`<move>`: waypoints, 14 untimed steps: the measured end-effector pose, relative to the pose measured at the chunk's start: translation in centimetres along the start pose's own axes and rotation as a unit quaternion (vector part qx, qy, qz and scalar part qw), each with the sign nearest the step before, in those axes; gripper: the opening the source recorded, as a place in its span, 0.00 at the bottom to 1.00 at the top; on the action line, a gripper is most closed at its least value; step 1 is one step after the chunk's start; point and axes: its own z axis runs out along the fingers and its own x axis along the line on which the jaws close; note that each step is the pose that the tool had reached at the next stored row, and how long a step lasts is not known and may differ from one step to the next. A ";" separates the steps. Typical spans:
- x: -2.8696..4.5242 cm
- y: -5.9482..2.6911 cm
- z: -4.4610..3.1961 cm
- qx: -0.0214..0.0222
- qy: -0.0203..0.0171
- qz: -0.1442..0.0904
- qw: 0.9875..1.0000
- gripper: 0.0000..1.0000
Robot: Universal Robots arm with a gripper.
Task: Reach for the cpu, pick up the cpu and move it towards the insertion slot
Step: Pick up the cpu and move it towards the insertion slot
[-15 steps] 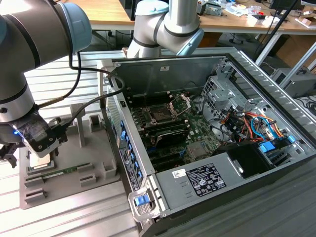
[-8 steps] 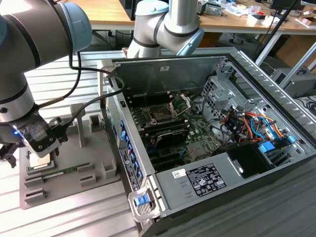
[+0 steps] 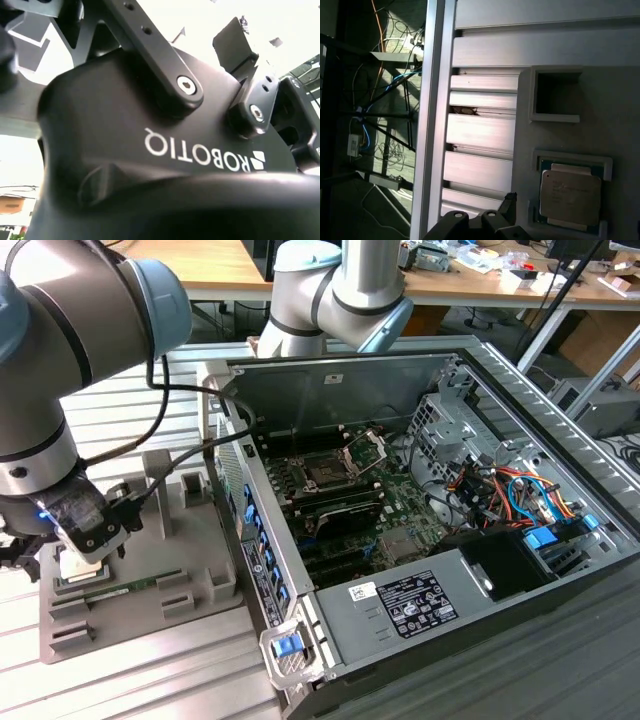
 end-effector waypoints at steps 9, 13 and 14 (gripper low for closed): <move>-0.37 -0.05 0.98 0.000 0.000 0.024 1.000 0.93; -0.38 -0.05 0.99 0.000 0.000 0.024 1.000 0.93; -0.38 -0.05 1.00 0.000 0.000 0.024 1.000 0.91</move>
